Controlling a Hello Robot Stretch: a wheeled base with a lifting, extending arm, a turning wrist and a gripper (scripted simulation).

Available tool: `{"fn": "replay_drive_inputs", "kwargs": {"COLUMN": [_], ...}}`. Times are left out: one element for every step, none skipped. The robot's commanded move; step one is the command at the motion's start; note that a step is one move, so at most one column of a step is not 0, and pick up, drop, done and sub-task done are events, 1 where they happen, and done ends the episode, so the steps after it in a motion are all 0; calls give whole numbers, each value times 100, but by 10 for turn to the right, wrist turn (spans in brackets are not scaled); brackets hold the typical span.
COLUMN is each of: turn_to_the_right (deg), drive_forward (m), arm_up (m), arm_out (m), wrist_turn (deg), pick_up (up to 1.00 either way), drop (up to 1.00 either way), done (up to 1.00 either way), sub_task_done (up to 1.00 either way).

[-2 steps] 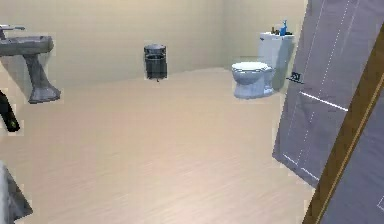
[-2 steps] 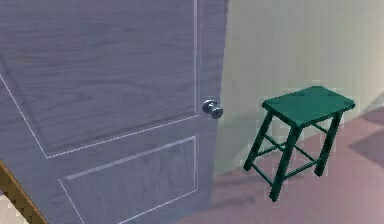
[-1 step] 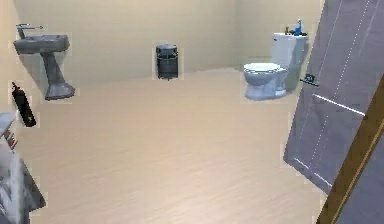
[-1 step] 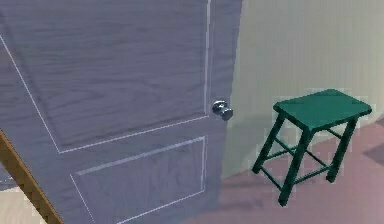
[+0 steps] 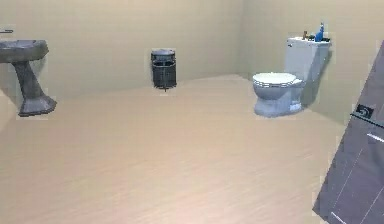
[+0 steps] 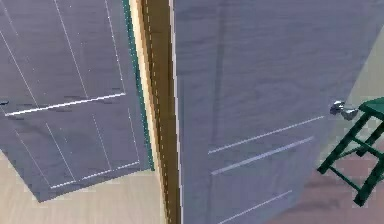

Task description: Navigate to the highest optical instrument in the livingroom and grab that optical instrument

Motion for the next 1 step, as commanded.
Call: {"fn": "replay_drive_inputs", "kwargs": {"turn_to_the_right": [-240], "drive_forward": [0], "arm_up": [0], "arm_out": [0], "wrist_turn": [0], "pick_up": [0], "drop": [0], "done": [0], "sub_task_done": [0]}}
